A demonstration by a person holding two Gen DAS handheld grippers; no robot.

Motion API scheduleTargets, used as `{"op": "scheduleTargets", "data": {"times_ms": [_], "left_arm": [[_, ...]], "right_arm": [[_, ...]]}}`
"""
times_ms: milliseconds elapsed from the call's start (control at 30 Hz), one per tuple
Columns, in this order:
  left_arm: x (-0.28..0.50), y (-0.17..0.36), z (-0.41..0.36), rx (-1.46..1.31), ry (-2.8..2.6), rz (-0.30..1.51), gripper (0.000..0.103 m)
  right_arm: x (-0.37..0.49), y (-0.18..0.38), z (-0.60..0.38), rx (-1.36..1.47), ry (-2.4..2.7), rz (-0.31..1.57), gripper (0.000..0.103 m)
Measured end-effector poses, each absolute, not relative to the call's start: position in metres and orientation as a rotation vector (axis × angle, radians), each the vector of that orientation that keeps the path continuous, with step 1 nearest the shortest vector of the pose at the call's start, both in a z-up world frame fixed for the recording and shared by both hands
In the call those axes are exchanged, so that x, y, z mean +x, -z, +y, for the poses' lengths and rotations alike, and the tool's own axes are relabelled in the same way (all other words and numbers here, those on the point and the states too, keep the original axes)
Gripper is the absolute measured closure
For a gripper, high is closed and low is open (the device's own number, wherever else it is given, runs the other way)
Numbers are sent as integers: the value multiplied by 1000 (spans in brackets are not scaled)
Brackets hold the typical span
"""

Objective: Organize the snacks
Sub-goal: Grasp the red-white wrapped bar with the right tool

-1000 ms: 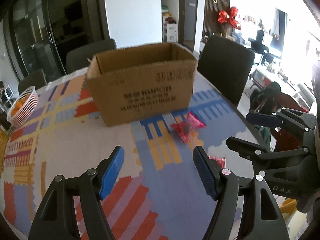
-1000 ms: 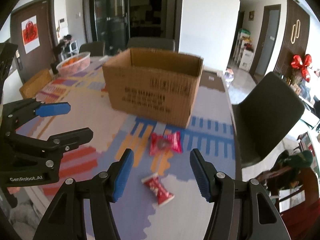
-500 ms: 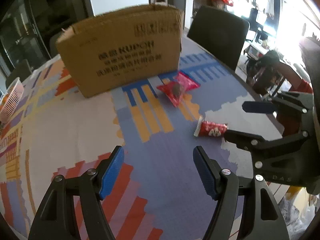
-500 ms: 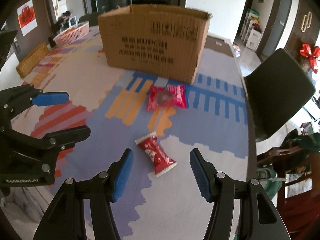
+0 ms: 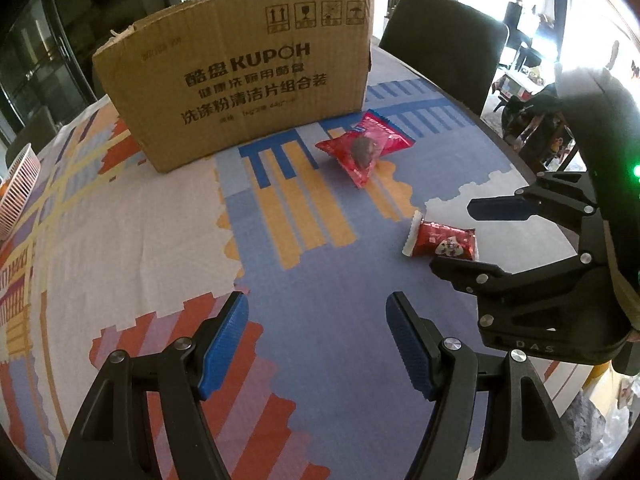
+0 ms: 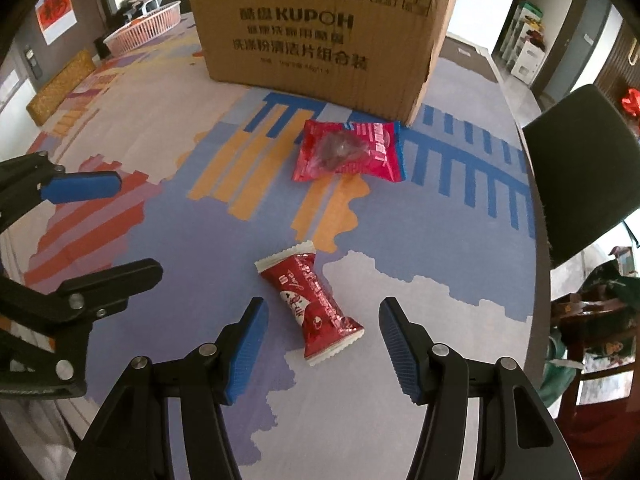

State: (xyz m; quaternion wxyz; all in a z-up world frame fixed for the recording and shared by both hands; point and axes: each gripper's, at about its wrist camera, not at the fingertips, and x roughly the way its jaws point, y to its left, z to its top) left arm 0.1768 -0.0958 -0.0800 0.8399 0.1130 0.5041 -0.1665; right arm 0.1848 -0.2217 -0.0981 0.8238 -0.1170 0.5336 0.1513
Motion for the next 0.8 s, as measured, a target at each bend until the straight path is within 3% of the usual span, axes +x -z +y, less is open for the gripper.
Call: {"op": "scheduleTargets", "data": {"times_ms": [300,500,800], "left_arm": [[189,85,-100,267,372,1060,32],[198,83,-107,303,392,1047,32],[209,75,-116,377,447,1002,32]], "right_arm": [[190,107,-219,-235,-346,1154,55],[190,106,-219,-227,-360,1149,77],[188,103,-220,-202,-301,1140,80]]}}
